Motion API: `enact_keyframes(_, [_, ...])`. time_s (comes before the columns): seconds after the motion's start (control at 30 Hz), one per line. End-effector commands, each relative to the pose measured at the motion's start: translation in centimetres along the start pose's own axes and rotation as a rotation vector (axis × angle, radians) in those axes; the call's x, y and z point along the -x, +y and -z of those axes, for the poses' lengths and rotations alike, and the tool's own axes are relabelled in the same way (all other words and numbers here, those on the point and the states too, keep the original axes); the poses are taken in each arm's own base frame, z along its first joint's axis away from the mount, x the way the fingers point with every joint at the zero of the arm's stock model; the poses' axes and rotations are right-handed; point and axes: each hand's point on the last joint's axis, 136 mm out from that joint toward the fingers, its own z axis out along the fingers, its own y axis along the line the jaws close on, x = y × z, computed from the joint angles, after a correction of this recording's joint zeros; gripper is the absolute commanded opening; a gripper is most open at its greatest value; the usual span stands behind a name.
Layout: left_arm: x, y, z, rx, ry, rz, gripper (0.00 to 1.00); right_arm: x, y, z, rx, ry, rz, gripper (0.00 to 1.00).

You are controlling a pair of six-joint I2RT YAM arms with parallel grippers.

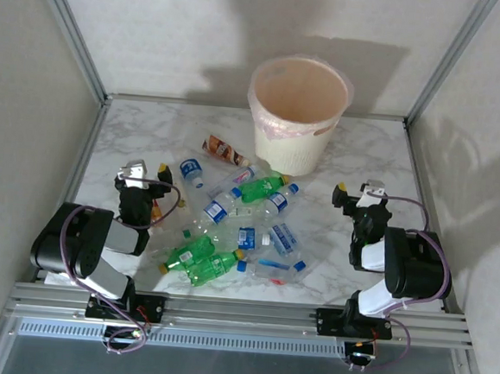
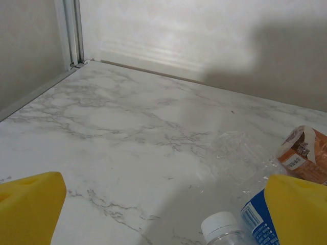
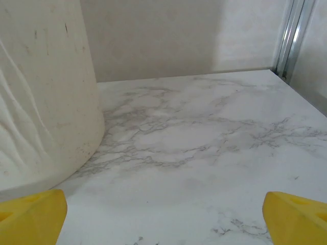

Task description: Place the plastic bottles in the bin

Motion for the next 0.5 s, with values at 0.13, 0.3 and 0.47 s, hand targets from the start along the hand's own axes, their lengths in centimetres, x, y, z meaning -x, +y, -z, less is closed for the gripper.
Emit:
enact_keyframes(0.13, [0.31,-0.06,-0.46,-0.014,-0.001,-0.007,0.99,1.00,0.19,-0.07,0.006,-0.036,0.014,0.99])
enact_keyframes(0.3, [0.31,-0.03,-0.48,-0.013,-0.001,-0.008,0.99,1.00,0.24,-0.11,0.008,-0.035,0.014,0.99])
enact_keyframes(0.47, [0.33,-0.02,-0.47,-0.013,-0.002,-0.007,0.99,1.04,0.23,-0.10,0.007,-0.037,0.014,0.99])
